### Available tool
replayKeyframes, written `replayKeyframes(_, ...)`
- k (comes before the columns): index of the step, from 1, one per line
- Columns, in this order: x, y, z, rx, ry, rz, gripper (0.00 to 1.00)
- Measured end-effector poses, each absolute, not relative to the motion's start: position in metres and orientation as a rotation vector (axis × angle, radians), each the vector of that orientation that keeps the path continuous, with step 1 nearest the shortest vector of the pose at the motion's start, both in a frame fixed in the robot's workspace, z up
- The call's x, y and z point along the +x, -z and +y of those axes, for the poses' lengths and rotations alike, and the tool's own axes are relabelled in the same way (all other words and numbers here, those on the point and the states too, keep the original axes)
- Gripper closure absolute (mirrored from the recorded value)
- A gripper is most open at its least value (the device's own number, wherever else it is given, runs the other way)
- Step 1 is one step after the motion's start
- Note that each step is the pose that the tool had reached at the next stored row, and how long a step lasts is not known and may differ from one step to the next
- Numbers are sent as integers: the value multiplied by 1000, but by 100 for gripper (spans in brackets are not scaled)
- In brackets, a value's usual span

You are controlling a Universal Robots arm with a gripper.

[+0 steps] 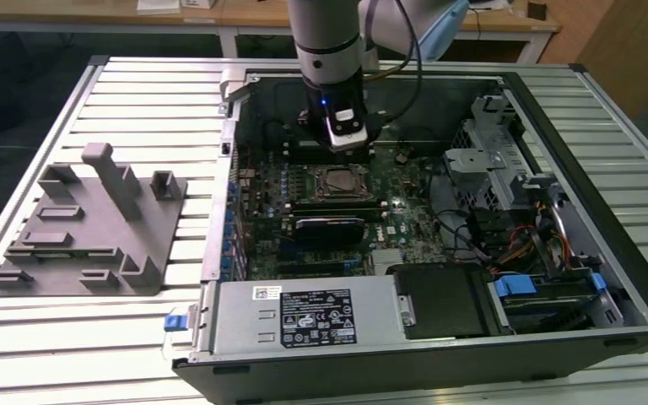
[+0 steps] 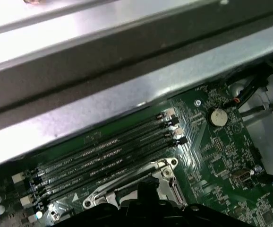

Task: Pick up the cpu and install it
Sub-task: 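Install the first cpu locking lever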

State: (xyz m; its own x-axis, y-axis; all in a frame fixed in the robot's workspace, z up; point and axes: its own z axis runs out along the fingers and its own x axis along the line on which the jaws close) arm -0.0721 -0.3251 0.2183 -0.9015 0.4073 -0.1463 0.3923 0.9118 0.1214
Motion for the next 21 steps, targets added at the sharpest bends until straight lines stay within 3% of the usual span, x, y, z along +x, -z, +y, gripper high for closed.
replayKeyframes(4, -72, -218, -325, 614, -98, 2923, 89)
replayKeyframes(21, -72, -215, -325, 413, -110, 2963, 89)
